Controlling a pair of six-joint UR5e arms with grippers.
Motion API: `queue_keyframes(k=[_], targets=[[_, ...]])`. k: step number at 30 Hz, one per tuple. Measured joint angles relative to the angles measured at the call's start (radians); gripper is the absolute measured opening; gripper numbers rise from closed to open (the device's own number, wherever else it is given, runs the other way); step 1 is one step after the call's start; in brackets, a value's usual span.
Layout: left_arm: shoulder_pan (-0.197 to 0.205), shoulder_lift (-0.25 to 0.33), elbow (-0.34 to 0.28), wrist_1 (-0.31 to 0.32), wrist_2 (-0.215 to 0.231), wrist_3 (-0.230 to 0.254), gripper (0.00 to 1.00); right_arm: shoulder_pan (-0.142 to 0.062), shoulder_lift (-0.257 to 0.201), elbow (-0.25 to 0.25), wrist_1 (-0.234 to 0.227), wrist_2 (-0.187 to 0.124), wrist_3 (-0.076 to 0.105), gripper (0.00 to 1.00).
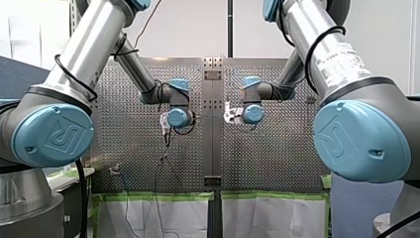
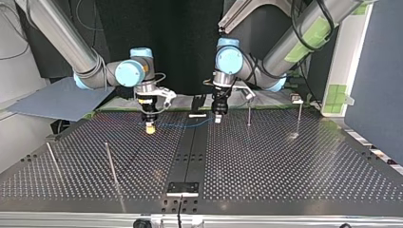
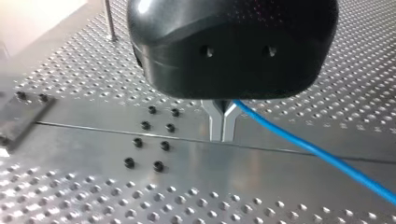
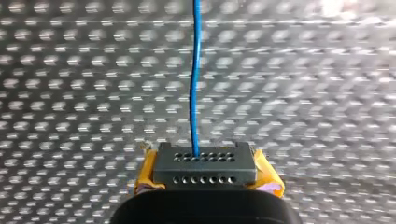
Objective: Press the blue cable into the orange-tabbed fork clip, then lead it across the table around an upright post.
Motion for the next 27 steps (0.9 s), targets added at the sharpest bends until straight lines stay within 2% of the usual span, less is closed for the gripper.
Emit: queue_keyframes(k=[4,10,16,27], targets=[[-0.004,0.031,0.001,-0.002,0.000,-0.010,0.00,0.003,-0.042,0.000,0.004,0.000,0.000,0.00],[-0.004,0.071,0.006,-0.005,0.001,-0.031,0.00,0.007,-0.078,0.000,0.007,-0.001,0.000,0.00],[-0.006,0.098,0.040,-0.040,-0.009,-0.034,0.00,0.009,-0.103,-0.002,0.008,-0.004,0.000,0.00],[-0.017,0.105,0.106,-0.114,-0.013,-0.031,0.00,0.012,-0.128,-0.025,0.017,-0.032,-0.001,0.00]])
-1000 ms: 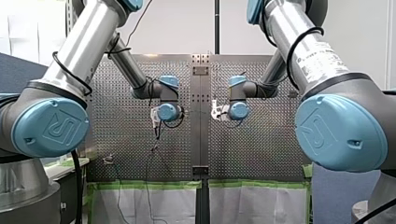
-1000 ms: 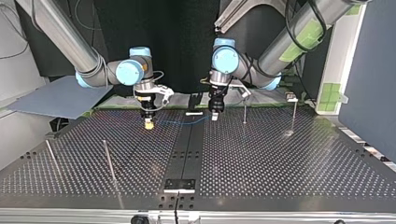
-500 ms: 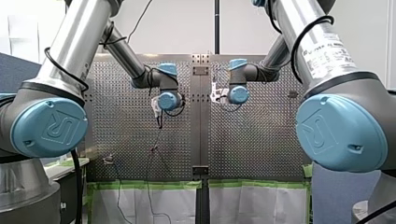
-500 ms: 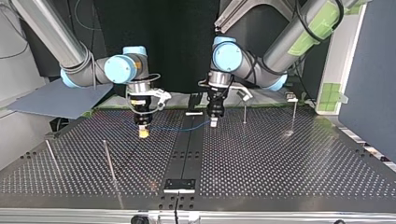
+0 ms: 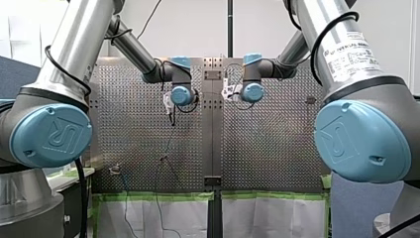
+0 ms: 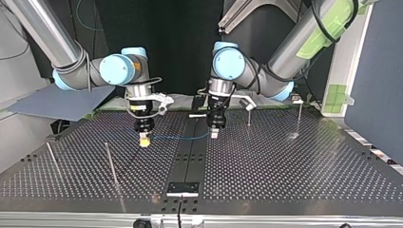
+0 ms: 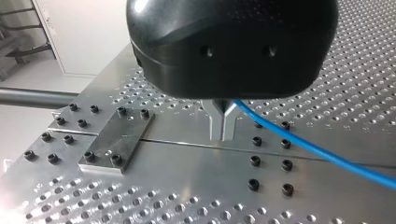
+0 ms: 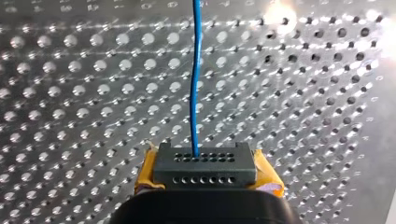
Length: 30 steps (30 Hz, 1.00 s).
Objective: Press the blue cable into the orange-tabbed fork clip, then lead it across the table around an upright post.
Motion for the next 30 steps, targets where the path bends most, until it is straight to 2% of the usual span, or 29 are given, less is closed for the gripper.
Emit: queue_keyframes(k=[6,16,23,30], targets=[[-0.006,0.003,0.015,-0.015,-0.009,0.003,0.00,0.001,-0.004,-0.009,0.010,-0.001,-0.001,0.00],[-0.008,0.038,0.022,-0.018,-0.020,-0.002,0.00,0.010,-0.041,-0.040,0.037,-0.005,-0.004,0.00],[-0.009,0.042,0.048,-0.037,-0.020,0.000,0.00,0.011,-0.075,-0.054,0.055,-0.005,0.003,0.00],[-0.018,0.042,0.098,-0.072,-0.022,0.001,0.00,0.004,-0.110,-0.060,0.059,-0.008,0.023,0.00]])
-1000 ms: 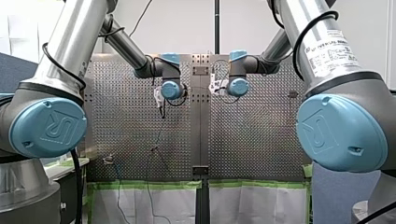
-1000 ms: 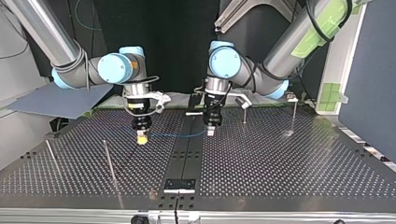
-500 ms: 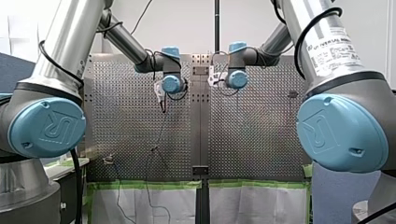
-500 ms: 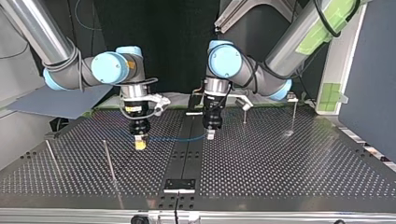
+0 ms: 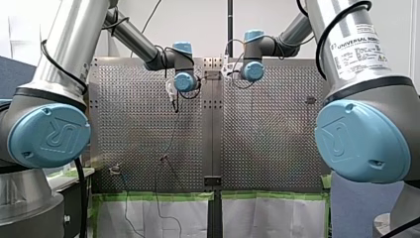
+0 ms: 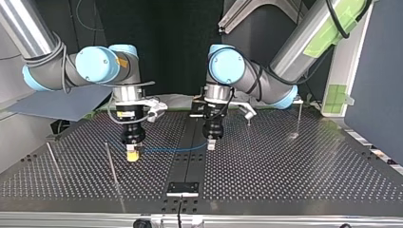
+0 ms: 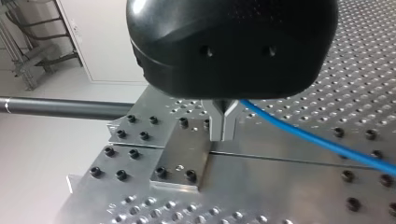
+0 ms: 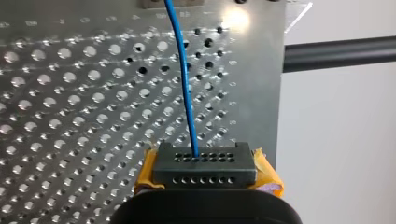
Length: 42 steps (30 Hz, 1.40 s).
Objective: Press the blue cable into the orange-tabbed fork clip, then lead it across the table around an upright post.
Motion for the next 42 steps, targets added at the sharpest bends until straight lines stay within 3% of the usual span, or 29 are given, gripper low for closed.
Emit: queue_keyframes(k=[8,18,32,42], targets=[[-0.009,0.000,0.063,-0.060,-0.010,0.009,0.00,-0.010,-0.010,-0.006,0.001,0.000,0.013,0.00],[-0.028,0.000,0.149,-0.107,-0.010,0.011,0.00,-0.037,-0.028,-0.007,0.003,-0.002,0.032,0.00],[-0.045,-0.003,0.233,-0.137,0.007,0.007,0.00,-0.099,-0.047,-0.019,0.019,-0.010,0.060,0.00],[-0.054,-0.032,0.279,-0.151,0.051,-0.045,0.00,-0.149,-0.052,-0.020,0.028,-0.011,0.080,0.00]])
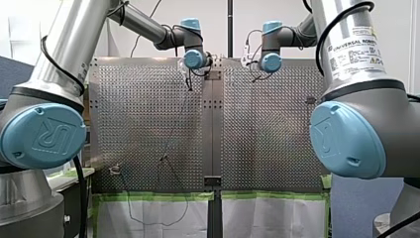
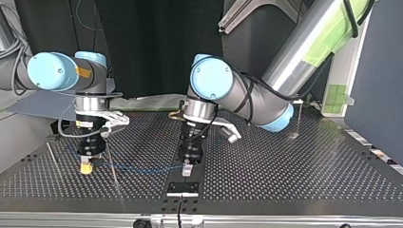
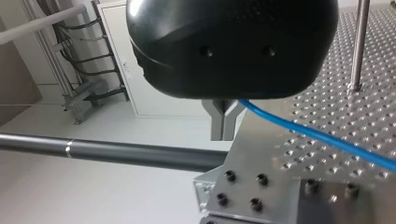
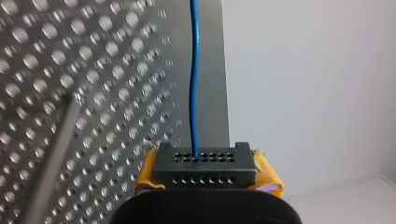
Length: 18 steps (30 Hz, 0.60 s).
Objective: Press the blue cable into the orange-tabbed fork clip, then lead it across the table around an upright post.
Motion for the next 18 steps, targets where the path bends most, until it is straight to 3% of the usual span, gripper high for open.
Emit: queue_keyframes(k=[12,18], targets=[[-0.052,-0.105,0.110,-0.103,0.017,-0.024,0.00,-0.054,-0.001,-0.002,0.003,-0.007,0.005,0.00],[-0.069,-0.139,0.165,-0.121,0.019,-0.049,0.00,-0.082,-0.001,-0.002,0.008,-0.011,0.002,0.00]])
